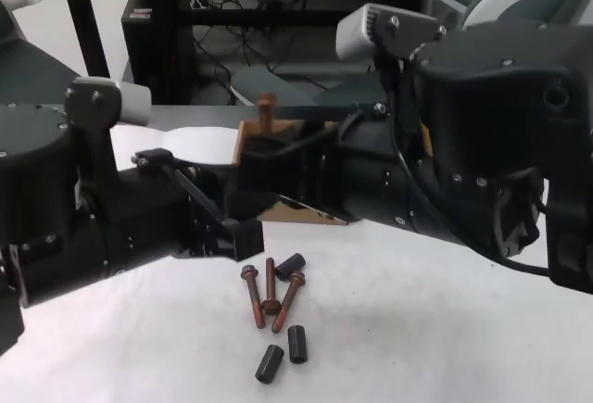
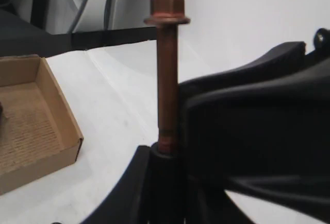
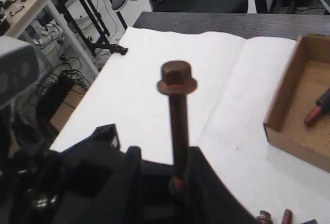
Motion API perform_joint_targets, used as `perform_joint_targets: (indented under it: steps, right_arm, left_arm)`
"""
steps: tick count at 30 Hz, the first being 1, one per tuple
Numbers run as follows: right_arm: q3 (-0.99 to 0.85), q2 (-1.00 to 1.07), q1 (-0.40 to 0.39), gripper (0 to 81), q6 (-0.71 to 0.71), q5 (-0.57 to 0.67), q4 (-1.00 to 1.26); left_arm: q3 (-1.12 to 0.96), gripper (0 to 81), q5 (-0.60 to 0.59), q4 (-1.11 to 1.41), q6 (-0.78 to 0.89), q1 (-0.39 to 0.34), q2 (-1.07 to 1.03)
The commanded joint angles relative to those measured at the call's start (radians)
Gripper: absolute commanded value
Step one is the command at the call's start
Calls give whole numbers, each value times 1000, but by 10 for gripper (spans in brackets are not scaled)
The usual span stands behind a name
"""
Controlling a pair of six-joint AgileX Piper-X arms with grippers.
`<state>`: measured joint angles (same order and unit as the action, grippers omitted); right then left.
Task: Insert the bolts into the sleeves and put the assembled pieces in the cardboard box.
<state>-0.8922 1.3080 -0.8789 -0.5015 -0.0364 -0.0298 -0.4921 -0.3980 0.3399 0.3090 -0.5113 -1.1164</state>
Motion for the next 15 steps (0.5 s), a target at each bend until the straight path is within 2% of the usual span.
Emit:
perform_joint_targets:
  steps: [1, 15]
  right_arm:
    - [5, 0, -23, 335, 0, 66, -41]
    - [-15, -3, 63, 336, 40, 76, -52]
  left_arm:
    - [-23, 17, 38, 121, 5, 1, 10]
    - [-23, 17, 38, 118, -28, 1, 10]
